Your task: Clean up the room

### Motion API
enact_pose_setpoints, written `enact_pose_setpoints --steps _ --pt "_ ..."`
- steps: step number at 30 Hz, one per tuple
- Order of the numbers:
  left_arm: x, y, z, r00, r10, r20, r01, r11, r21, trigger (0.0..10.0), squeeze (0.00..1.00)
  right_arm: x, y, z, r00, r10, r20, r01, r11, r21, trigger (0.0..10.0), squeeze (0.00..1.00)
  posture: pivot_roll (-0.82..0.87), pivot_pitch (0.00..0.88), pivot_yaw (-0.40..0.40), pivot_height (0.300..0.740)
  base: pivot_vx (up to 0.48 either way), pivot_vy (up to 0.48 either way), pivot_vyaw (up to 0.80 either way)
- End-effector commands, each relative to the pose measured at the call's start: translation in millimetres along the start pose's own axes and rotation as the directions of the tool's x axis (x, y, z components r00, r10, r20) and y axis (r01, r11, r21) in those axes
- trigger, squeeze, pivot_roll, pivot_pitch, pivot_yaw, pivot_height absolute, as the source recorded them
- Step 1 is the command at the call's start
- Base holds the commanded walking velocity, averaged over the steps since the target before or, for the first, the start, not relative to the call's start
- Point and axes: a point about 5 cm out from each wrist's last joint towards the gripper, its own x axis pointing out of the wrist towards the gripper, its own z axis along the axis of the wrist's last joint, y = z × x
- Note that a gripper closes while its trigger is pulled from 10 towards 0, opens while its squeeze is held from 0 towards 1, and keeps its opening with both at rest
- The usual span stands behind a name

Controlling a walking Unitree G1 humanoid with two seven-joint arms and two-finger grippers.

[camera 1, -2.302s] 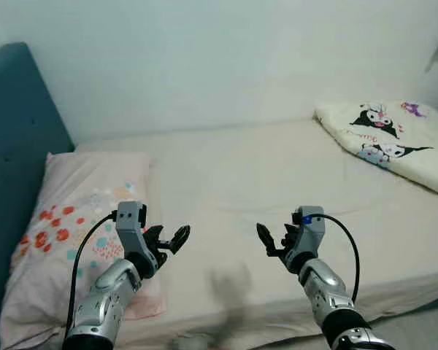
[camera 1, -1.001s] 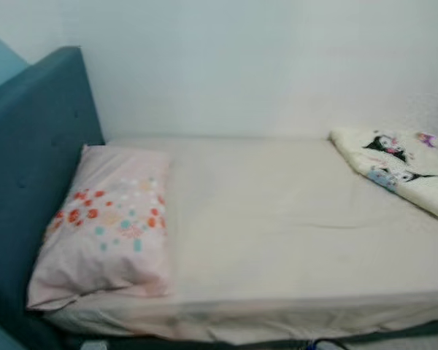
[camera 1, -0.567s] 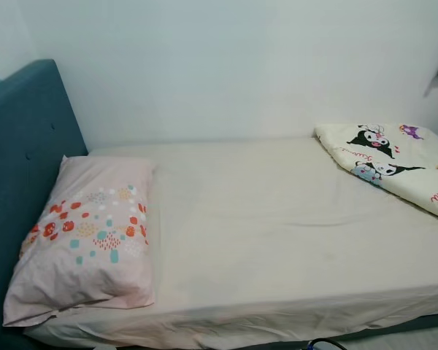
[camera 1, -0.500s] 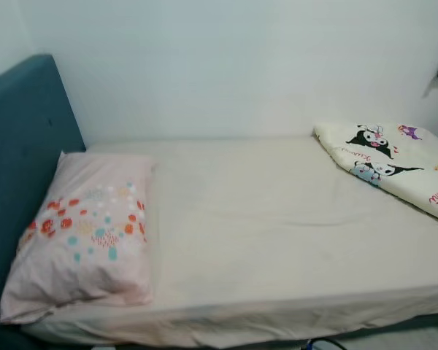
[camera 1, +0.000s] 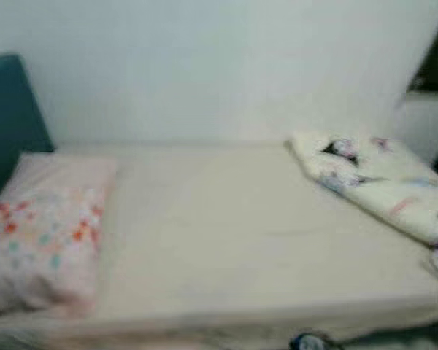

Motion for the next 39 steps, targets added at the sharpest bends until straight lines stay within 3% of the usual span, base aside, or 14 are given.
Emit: enact_pose_setpoints --steps 1,4,9,23,32,39 --pt "-0.3 1.2 0 1.000 -0.001 -0.001 0.001 1.000 -0.003 10.0 0.00 0.1 -1.0 0 1.000 -0.005 -0.005 0.005 1.000 -0.007 10.0 0.00 -0.06 0.000 -0.041 0.715 0.000 -0.480 0.00" --pt "-1.0 4.3 -1 1.000 -0.001 -0.007 0.001 1.000 0.008 10.0 0.00 0.5 1.7 2 1.000 0.003 -0.003 -0.003 0.999 -0.045 10.0 0.00 -0.07 0.000 -0.028 0.715 0.000 -0.480 0.50" --pt "-0.9 4.6 -1 1.000 -0.003 -0.008 0.003 1.000 0.014 10.0 0.00 0.5 1.6 1 1.000 -0.009 -0.002 0.009 1.000 -0.020 10.0 0.00 -0.08 0.000 -0.023 0.715 0.000 -0.480 0.77" --pt "2.0 -8.2 6 1.000 -0.029 0.010 0.029 0.999 0.019 10.0 0.00 -0.6 -1.6 -5 0.999 -0.036 -0.017 0.036 0.999 0.002 10.0 0.00 -0.09 0.000 -0.023 0.715 0.000 -0.480 0.00" --pt "1.3 -6.0 4 1.000 -0.029 0.004 0.029 0.999 0.017 10.0 0.00 -1.3 -6.9 -6 0.999 -0.037 -0.028 0.037 0.999 -0.006 10.0 0.00 -0.09 0.000 -0.027 0.715 0.000 -0.480 -0.75" --pt "1.4 -7.4 2 0.999 -0.034 0.003 0.034 0.999 0.016 10.0 0.00 -2.8 -14.6 -7 0.998 -0.053 -0.029 0.053 0.999 -0.012 10.0 0.00 -0.09 0.000 -0.027 0.715 0.000 -0.480 0.00"
